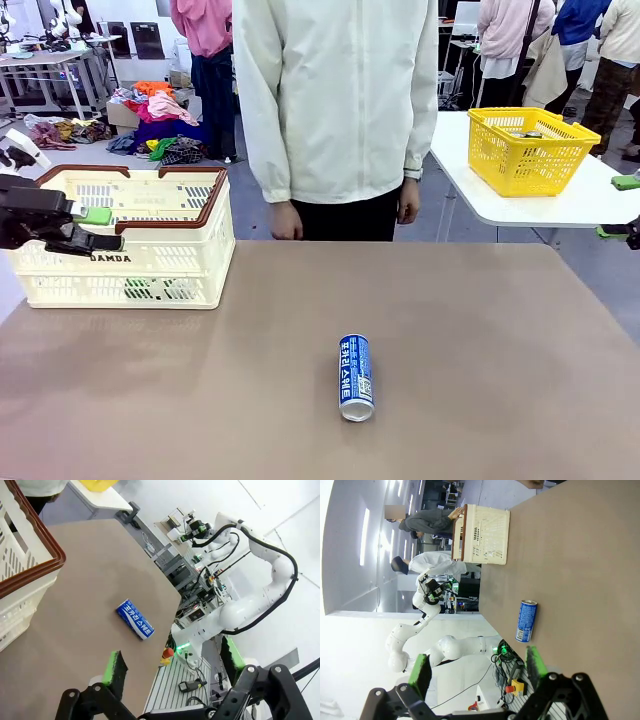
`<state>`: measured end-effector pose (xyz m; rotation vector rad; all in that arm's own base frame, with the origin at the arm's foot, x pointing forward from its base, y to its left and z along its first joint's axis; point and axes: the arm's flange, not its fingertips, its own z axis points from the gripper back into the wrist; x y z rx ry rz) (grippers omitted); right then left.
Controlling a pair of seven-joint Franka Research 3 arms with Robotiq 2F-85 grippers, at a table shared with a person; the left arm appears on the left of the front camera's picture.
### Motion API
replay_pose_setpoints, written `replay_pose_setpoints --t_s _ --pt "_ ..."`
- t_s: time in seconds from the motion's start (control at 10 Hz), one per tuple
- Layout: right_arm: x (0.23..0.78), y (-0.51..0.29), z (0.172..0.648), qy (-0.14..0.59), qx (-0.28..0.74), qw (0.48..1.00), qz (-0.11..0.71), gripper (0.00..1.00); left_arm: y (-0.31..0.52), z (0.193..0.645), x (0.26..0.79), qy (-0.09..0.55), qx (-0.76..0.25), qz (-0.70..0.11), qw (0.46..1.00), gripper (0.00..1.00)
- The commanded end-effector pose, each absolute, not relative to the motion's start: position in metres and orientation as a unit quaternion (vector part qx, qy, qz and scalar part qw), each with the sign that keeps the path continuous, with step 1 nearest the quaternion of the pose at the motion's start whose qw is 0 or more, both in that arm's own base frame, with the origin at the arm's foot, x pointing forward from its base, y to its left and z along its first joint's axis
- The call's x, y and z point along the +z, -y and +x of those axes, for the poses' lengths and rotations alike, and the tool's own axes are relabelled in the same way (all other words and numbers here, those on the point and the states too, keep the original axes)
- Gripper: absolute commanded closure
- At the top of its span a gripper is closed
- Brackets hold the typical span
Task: Place the drinks into the Shopping basket.
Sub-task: Pick up one drink and place it into the Shopping basket.
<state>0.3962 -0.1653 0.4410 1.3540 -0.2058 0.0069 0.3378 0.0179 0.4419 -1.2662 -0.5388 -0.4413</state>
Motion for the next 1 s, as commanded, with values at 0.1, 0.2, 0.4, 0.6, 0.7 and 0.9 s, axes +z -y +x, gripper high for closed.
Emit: replay_pose_setpoints --t_s 0.1,0.2,0.4,0.6,0.7,0.9 --pt "0.444 0.164 0.396 0.096 0.006 0.773 0.627 0.00 -0.018 0.338 0.442 0.247 -0.202 -0.579 0.750 0.00" --pt "0.444 0.164 0.396 0.096 0.006 0.773 0.627 0.00 0.020 0.324 0.480 0.197 -0.176 -0.508 0.820 0.00" --pt "0.444 0.164 0.396 0.096 0.006 0.773 0.627 0.00 0.126 0.303 0.543 0.160 -0.242 -0.366 0.884 0.00" --pt "0.444 0.164 0.396 0.096 0.006 0.773 0.627 0.00 0.231 0.305 0.551 0.116 -0.283 -0.283 0.909 0.00" --pt "0.444 0.164 0.396 0.096 0.006 0.773 0.627 0.00 0.276 0.305 0.546 0.090 -0.292 -0.250 0.919 0.00" --pt "0.444 0.164 0.396 0.096 0.006 0.773 0.627 0.00 0.363 0.296 0.521 0.059 -0.338 -0.146 0.928 0.00"
